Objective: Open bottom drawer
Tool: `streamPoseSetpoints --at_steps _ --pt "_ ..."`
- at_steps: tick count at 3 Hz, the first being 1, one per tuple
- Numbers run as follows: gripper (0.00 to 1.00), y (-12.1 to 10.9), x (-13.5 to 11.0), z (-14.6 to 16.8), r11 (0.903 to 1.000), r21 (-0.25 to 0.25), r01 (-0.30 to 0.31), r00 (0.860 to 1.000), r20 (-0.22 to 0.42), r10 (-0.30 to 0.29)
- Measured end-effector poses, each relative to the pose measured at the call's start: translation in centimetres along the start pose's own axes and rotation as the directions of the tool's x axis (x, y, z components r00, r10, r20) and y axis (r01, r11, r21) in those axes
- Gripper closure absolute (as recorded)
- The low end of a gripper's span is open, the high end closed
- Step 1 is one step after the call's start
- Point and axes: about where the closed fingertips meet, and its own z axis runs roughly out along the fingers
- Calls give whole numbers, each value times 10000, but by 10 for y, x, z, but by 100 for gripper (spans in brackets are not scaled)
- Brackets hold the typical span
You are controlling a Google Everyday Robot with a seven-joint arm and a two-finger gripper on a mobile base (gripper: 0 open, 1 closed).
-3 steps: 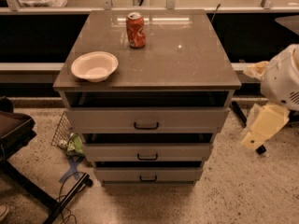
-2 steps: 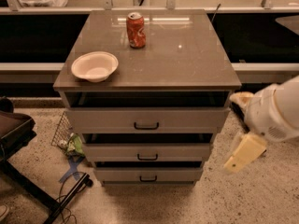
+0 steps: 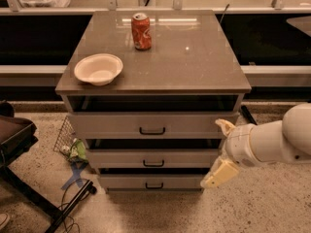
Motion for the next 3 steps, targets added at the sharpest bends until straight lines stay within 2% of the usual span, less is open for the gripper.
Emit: streamPoseSetpoints --at_steps 1,2,3 --pt "0 -17 21 49 9993 235 -278 9975 653 262" --pt "0 -15 23 51 9993 196 -318 9970 711 303" --pt "0 -8 39 67 9985 -33 -550 9929 1052 550"
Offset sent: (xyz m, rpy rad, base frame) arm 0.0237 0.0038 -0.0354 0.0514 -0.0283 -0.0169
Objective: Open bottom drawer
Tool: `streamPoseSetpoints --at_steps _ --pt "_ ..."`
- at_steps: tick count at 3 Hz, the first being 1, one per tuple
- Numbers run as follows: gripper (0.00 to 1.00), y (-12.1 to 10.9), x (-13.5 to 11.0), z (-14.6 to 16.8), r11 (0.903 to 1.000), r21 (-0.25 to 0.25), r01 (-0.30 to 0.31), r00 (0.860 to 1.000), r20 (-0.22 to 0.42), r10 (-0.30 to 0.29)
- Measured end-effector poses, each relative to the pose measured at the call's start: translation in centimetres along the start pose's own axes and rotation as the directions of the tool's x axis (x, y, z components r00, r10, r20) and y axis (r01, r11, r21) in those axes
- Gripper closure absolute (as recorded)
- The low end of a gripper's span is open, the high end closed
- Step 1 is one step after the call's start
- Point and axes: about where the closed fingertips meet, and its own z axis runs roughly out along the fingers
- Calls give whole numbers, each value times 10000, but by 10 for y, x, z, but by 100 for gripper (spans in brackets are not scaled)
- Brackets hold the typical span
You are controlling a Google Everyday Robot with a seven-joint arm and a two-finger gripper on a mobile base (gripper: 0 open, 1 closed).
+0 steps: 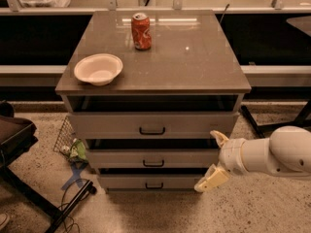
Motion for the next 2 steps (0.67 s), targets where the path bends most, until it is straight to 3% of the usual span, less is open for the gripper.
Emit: streamPoseSetpoints --at_steps 1,2 --pt "0 15 37 27 9996 -266 -73 9993 365 82" --pt "0 37 80 71 9951 -744 649 9967 538 -610"
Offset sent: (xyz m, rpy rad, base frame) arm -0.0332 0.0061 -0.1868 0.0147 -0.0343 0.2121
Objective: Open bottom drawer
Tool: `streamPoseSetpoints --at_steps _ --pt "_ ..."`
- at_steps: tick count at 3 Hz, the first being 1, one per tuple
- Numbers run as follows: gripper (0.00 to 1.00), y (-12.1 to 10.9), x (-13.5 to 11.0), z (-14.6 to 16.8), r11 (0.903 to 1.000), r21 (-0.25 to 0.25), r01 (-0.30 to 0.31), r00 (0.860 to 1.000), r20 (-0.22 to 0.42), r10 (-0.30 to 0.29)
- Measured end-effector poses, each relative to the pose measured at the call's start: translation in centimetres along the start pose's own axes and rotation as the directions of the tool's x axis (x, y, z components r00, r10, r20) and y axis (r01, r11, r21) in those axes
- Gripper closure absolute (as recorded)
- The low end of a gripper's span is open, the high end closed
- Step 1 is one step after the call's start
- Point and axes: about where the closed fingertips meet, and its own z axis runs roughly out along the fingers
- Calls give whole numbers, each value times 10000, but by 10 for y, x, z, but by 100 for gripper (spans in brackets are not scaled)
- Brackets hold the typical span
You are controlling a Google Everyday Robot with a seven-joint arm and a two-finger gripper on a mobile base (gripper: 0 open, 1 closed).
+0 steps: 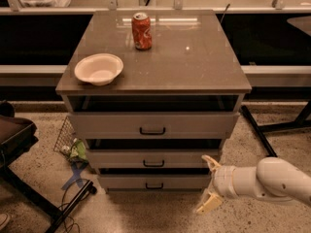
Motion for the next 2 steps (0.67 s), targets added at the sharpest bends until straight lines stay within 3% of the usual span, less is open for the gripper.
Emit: streamPoseSetpoints --at_steps 2 --pt "0 21 66 63 9928 -937 745 9970 -159 -764"
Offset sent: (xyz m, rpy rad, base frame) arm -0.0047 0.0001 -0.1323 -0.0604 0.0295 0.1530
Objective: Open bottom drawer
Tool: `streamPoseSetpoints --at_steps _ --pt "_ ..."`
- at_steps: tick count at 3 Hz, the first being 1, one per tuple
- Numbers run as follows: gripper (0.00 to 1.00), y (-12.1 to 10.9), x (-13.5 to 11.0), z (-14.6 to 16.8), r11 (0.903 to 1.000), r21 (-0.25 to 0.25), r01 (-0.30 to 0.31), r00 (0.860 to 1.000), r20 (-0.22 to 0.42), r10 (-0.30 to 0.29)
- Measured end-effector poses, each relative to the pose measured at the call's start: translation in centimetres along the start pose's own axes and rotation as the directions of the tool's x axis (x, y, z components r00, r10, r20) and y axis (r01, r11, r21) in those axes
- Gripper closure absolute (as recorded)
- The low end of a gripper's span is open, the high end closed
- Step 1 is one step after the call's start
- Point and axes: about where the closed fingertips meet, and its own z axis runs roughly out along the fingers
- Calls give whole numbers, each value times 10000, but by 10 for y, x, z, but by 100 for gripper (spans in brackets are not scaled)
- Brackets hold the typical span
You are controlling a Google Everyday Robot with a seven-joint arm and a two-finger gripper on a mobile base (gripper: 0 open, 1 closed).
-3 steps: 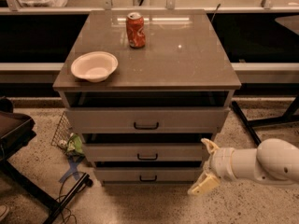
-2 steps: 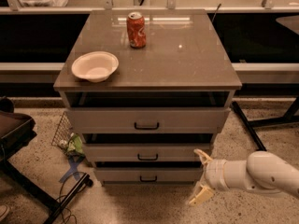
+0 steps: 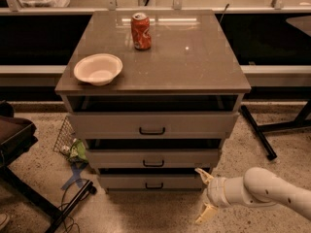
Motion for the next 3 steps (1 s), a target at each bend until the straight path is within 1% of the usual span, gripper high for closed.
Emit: streamPoseSetpoints --at_steps 1,2,3 --pt "0 0 0 0 10000 -1 0 10000 1 0" --pt "0 1 11 21 9996 -197 -183 9997 136 186" --pt "0 -1 50 77 9977 -595 -317 9985 421 342"
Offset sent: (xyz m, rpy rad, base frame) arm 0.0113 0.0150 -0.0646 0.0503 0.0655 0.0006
